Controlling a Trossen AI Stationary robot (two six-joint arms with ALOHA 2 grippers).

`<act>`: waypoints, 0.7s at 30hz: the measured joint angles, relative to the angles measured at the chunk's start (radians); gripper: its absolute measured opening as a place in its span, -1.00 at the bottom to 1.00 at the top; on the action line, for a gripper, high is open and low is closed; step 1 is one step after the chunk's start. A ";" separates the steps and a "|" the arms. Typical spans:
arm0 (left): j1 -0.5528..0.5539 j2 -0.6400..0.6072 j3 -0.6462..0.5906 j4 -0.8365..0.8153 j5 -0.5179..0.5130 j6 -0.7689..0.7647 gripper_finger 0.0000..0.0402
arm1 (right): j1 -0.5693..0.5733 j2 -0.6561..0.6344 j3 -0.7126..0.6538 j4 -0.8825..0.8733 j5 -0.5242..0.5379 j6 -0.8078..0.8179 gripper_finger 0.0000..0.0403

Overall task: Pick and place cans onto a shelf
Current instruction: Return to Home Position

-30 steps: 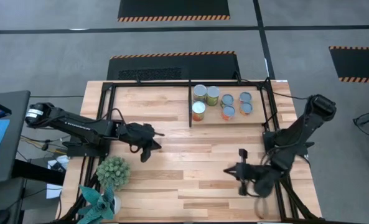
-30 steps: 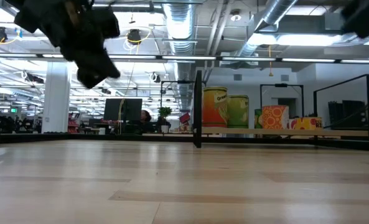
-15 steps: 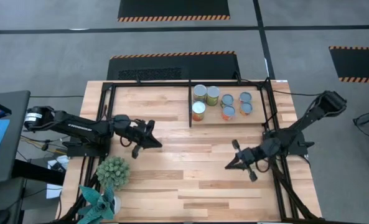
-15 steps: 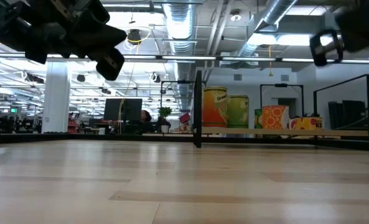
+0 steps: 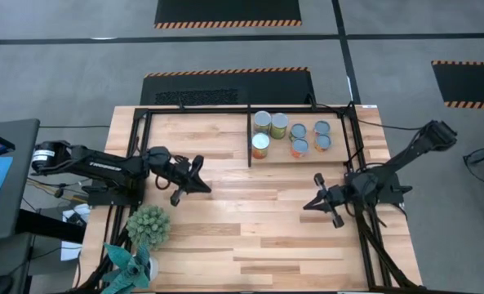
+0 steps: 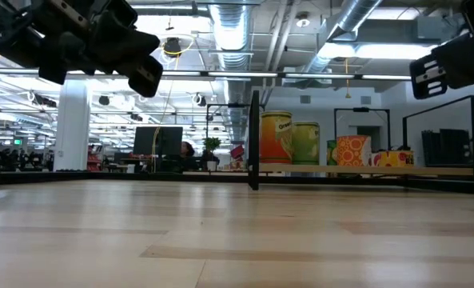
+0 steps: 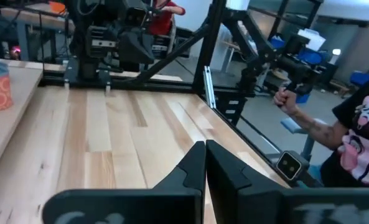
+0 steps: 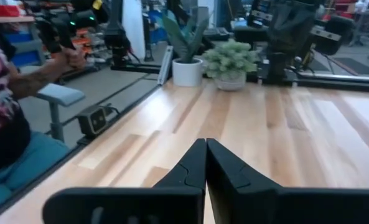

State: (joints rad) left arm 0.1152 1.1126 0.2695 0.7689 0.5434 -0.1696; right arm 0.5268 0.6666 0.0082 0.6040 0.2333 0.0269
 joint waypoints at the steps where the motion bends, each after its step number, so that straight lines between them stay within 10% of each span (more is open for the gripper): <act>1: 0.006 0.000 0.000 0.000 0.007 -0.005 -1.00 | -0.009 -0.023 0.000 -0.031 0.000 0.000 -0.86; 13: 0.008 -0.001 -0.252 0.429 -0.078 -0.086 -1.00 | -0.090 -0.360 -0.001 -0.391 -0.029 0.059 -0.86; 21: 0.093 -0.047 -0.260 0.304 0.046 -0.144 -1.00 | -0.092 -0.533 0.002 -0.554 -0.031 0.038 -0.84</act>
State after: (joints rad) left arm 0.2084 1.0658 0.0097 1.0726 0.5898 -0.3136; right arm 0.4347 0.1336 0.0098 0.0503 0.2028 0.0653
